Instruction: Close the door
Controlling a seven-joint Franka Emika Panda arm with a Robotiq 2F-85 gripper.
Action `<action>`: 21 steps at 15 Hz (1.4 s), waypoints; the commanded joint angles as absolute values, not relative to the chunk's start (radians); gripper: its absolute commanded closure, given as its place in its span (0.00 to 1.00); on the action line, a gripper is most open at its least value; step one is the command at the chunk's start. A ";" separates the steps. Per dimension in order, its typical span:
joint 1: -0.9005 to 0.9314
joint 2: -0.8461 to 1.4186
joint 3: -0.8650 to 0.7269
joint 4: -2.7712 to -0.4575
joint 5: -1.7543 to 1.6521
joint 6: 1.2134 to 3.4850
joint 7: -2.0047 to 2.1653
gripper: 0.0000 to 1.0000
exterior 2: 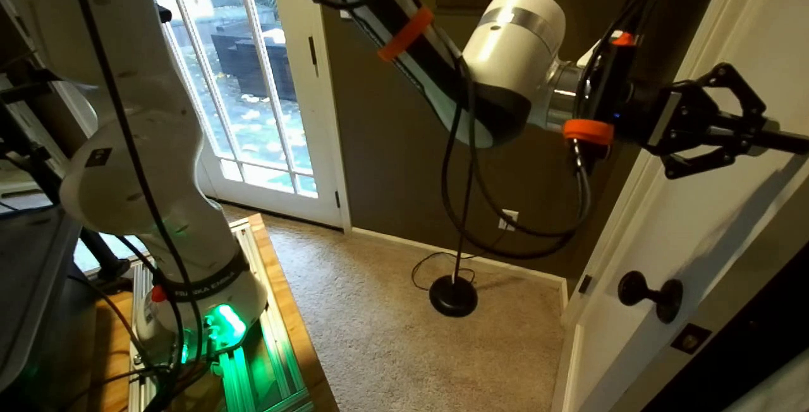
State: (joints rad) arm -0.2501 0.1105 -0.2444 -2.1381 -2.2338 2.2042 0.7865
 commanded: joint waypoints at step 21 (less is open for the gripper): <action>-0.374 0.272 -0.257 -1.919 -2.391 2.474 0.804 1.00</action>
State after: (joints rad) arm -0.3348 0.2212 -0.2585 -1.9975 -2.3372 2.3931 0.8067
